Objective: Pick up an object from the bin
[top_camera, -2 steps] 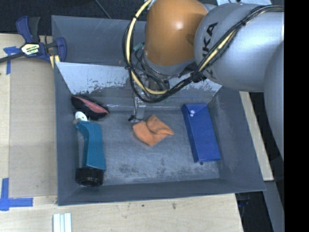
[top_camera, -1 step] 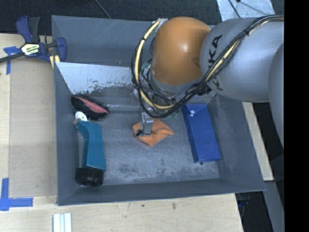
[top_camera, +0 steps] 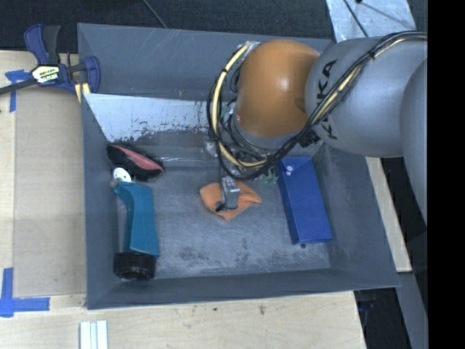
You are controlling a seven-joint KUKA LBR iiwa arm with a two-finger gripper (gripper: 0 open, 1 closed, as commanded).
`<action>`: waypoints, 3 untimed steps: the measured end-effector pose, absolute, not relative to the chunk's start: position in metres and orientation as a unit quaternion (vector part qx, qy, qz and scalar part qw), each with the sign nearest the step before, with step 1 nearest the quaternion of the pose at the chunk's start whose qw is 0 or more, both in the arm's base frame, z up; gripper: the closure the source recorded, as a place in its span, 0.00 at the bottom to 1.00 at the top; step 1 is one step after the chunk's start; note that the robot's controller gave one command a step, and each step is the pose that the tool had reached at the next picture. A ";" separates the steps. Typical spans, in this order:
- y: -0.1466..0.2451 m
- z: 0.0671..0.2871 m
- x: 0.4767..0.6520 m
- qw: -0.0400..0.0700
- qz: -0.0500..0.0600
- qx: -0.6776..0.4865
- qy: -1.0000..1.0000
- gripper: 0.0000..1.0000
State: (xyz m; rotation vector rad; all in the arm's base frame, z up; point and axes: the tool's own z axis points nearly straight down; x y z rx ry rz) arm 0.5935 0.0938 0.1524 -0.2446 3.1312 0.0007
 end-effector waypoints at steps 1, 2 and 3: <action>0.074 0.105 0.603 0.001 0.000 -0.148 0.989 1.00; 0.074 0.105 0.603 0.001 0.000 -0.148 0.989 1.00; 0.087 0.218 0.618 0.002 0.000 -0.149 0.989 1.00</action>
Offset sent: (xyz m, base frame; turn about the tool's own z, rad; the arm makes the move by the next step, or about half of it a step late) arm 0.0000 0.0000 0.0000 0.0000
